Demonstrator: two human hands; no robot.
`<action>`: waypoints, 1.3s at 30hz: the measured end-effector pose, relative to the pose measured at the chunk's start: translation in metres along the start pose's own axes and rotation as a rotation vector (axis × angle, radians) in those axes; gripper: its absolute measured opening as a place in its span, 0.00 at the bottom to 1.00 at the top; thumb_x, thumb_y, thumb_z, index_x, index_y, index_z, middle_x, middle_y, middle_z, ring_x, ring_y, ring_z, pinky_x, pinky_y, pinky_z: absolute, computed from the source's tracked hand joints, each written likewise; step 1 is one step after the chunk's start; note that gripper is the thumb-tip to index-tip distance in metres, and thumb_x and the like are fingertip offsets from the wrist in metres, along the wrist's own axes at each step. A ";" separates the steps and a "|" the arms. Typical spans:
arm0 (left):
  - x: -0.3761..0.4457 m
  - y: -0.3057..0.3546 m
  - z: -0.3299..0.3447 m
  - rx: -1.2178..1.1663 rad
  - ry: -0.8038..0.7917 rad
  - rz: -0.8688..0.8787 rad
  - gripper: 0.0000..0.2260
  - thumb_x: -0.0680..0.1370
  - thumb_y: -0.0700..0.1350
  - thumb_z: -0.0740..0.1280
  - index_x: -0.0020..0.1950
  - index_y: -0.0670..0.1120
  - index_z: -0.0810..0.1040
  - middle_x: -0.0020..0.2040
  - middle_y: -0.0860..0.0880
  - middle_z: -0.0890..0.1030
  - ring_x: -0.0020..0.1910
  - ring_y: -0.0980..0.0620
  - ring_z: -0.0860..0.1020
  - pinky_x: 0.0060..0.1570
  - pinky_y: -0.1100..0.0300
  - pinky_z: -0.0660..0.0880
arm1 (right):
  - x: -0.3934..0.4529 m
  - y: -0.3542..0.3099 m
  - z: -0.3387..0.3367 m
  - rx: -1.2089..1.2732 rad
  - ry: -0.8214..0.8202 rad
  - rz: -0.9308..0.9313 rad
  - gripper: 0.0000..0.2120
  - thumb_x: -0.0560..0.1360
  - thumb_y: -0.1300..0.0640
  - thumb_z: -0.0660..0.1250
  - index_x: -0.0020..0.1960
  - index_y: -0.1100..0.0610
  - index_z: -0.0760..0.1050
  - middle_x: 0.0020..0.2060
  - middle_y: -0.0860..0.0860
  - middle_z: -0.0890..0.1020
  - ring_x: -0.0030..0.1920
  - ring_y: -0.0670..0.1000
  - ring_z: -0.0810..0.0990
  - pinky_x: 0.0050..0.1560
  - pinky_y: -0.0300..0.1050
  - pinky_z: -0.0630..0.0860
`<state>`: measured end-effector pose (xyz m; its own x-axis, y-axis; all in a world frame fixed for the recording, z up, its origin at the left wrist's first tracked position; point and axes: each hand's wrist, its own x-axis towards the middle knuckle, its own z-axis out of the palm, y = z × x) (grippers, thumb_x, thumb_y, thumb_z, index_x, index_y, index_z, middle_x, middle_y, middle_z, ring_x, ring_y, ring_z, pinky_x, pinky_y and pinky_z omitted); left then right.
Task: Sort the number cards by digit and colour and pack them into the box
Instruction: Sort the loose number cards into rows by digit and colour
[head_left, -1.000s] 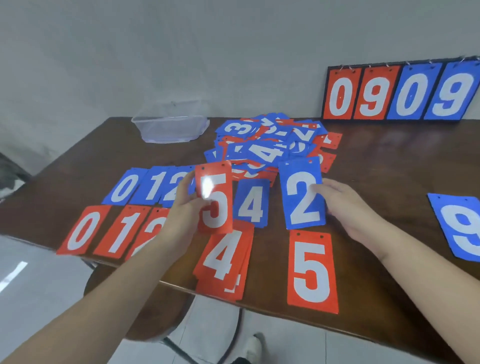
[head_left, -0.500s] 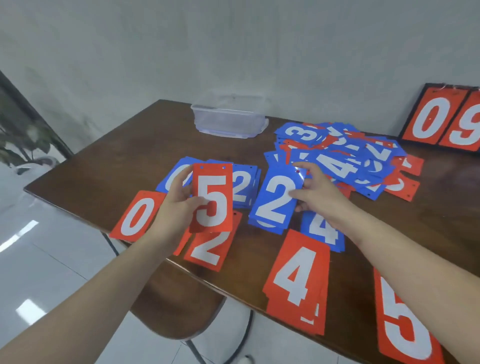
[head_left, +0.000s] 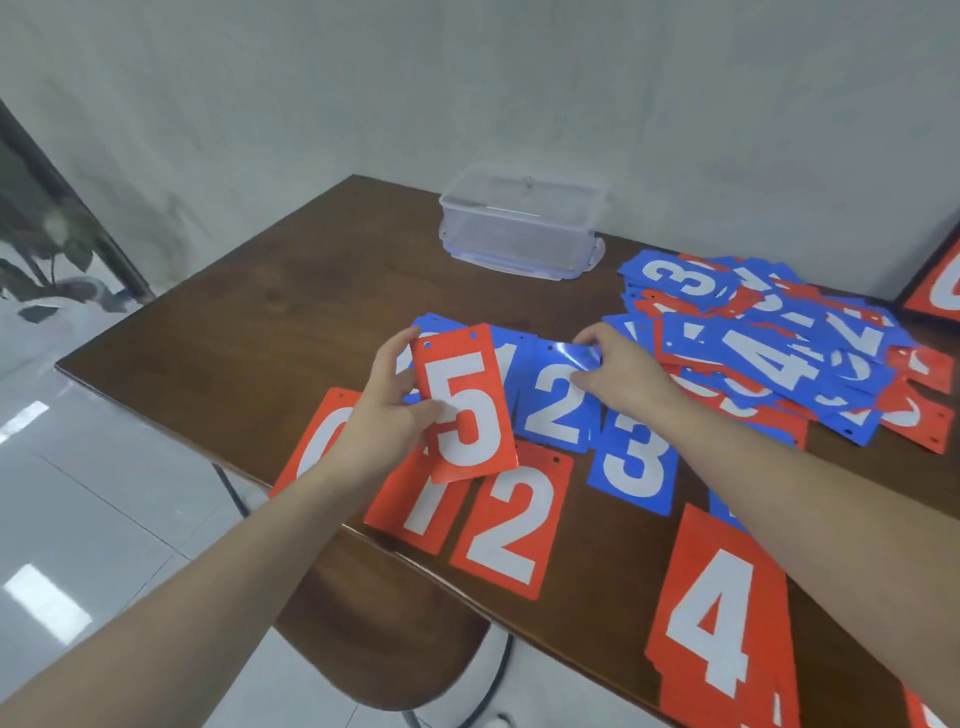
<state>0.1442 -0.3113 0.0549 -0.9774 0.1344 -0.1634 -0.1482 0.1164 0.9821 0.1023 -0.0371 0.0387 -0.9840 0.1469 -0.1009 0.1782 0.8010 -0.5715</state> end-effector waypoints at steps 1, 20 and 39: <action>0.001 0.000 -0.001 0.010 -0.013 0.000 0.35 0.77 0.33 0.71 0.74 0.62 0.64 0.54 0.56 0.85 0.53 0.49 0.84 0.55 0.39 0.80 | 0.002 0.003 0.003 -0.111 0.033 -0.021 0.18 0.77 0.52 0.71 0.64 0.48 0.72 0.56 0.50 0.79 0.58 0.55 0.77 0.53 0.50 0.75; -0.045 0.026 0.163 0.107 -0.510 0.000 0.16 0.80 0.35 0.67 0.63 0.52 0.73 0.51 0.45 0.84 0.52 0.46 0.84 0.50 0.53 0.83 | -0.126 0.144 -0.112 0.117 0.482 0.032 0.12 0.76 0.57 0.67 0.58 0.47 0.76 0.56 0.47 0.80 0.57 0.53 0.77 0.62 0.54 0.74; -0.116 0.002 0.362 1.078 -0.616 0.492 0.17 0.77 0.46 0.71 0.64 0.59 0.76 0.55 0.59 0.79 0.56 0.54 0.77 0.56 0.57 0.76 | -0.262 0.307 -0.173 0.258 0.511 0.185 0.09 0.78 0.57 0.66 0.54 0.44 0.76 0.53 0.46 0.80 0.50 0.47 0.78 0.55 0.42 0.75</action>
<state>0.3120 0.0297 0.0417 -0.6244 0.7730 -0.1118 0.6696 0.6035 0.4329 0.4155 0.2703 0.0307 -0.7991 0.5820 0.1504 0.2767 0.5783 -0.7674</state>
